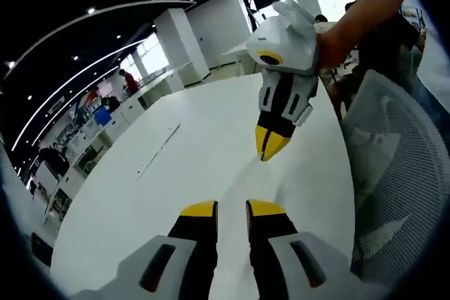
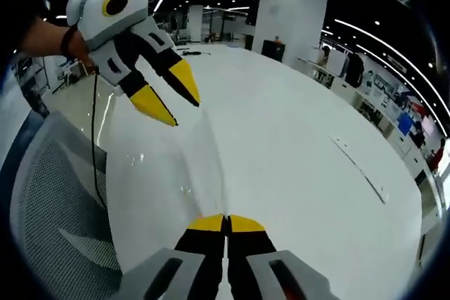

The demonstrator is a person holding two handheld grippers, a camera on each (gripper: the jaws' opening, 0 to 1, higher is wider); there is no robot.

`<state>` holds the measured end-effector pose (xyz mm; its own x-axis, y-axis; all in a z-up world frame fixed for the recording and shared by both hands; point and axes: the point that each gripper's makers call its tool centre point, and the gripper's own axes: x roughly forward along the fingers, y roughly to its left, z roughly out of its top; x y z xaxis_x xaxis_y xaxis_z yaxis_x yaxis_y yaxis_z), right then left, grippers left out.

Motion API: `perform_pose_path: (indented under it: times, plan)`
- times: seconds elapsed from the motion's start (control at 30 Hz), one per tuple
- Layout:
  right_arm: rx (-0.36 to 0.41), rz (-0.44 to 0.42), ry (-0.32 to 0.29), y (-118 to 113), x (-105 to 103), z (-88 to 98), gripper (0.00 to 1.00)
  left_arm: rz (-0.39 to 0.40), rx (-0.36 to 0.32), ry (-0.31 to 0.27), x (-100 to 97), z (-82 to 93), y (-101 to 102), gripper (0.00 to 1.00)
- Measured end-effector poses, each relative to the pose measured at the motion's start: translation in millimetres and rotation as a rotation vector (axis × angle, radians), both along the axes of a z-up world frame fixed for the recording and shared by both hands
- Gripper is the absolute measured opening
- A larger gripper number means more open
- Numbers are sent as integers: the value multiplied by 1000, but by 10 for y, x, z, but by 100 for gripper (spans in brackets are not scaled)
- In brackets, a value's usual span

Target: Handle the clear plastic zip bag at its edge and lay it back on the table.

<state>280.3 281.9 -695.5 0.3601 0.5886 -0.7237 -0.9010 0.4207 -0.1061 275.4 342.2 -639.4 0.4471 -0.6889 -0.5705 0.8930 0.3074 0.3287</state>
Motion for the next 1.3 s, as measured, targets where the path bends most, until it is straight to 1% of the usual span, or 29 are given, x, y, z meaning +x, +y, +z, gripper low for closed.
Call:
perform_pose_path:
  times: [0.13, 0.27, 0.43, 0.6, 0.7, 0.73, 0.8, 0.93, 1.13, 1.2, 1.3]
  plan:
    - [-2, 35, -9, 78, -34, 8, 0, -41, 12, 5, -7, -56, -183, 12]
    - [-5, 52, -12, 130, -78, 15, 0, -84, 32, 7, -41, -105, -309, 11]
    - [-14, 71, -16, 179, -93, 24, 0, -129, 68, 1, -79, -182, -408, 10]
    - [-22, 79, -18, 191, -108, 25, 0, -159, 108, 0, -98, -266, -433, 9]
    - [-26, 80, -10, 198, -120, 21, 0, -165, 120, 3, -101, -292, -435, 8]
    - [-29, 84, -12, 213, -122, 24, 0, -172, 133, -6, -99, -306, -436, 8]
    - [-32, 90, -10, 227, -141, 22, 0, -180, 137, -6, -100, -311, -447, 7]
    - [-39, 99, -12, 244, -142, 19, 0, -198, 166, -29, -88, -329, -459, 4]
    - [-48, 99, -13, 257, -137, 14, 0, -207, 186, -18, -119, -348, -462, 1]
    - [-47, 94, -8, 254, -138, 15, 0, -214, 200, -31, -128, -359, -465, 1]
    - [-52, 97, 0, 260, -157, -12, 0, -220, 213, -24, -137, -388, -458, 0]
